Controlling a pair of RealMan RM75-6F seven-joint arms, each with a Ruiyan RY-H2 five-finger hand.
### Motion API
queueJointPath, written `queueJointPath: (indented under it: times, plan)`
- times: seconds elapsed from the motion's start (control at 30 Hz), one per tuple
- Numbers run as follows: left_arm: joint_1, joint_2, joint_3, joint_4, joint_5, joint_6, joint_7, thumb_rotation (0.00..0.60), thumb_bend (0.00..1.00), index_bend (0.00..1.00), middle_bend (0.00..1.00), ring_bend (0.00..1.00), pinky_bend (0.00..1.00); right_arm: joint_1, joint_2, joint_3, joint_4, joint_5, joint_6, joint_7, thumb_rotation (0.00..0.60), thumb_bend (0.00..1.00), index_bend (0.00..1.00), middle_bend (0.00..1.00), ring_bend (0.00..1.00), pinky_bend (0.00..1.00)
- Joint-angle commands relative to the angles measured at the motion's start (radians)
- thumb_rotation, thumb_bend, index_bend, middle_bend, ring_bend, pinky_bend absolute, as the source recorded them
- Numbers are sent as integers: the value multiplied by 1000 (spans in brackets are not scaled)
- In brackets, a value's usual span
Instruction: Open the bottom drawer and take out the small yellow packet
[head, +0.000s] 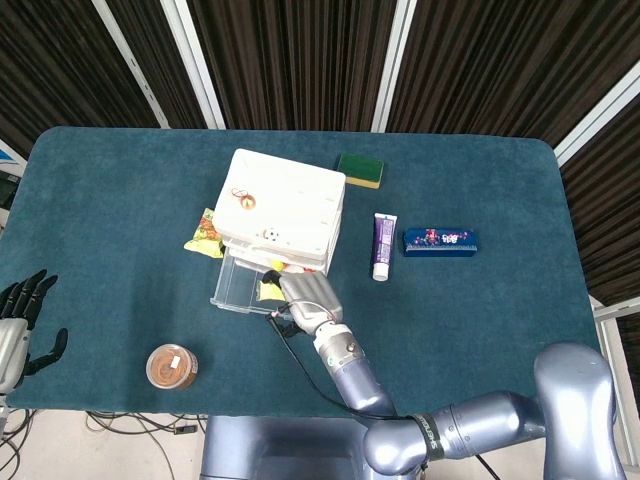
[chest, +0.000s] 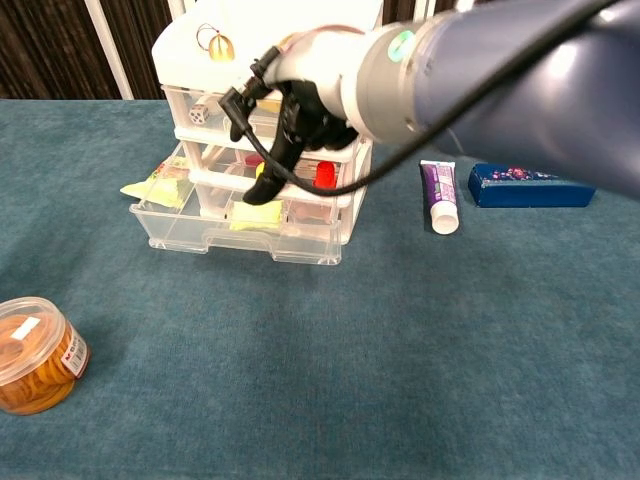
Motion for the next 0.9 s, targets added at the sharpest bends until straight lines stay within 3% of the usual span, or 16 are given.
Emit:
queueJointPath:
  times: [0.03,0.57,0.9]
  plan:
    - [-2,1,-1,-1,-4,-5,-3,600,439,67,19,0,0,39,-11,-2,46,15,5,-46,600,241,315,1000,1000,1000]
    - [-5,12,-3,-8,-17,-20,-30,600,438,67,18,0,0,194,-181,-44,280,-2,123,-236,600,255,367,1000,1000,1000]
    - [-7,15,-3,-10,-17,-23,-38,600,438,67,18,0,0,209,-251,1,368,42,122,-281,600,256,381,1000,1000,1000]
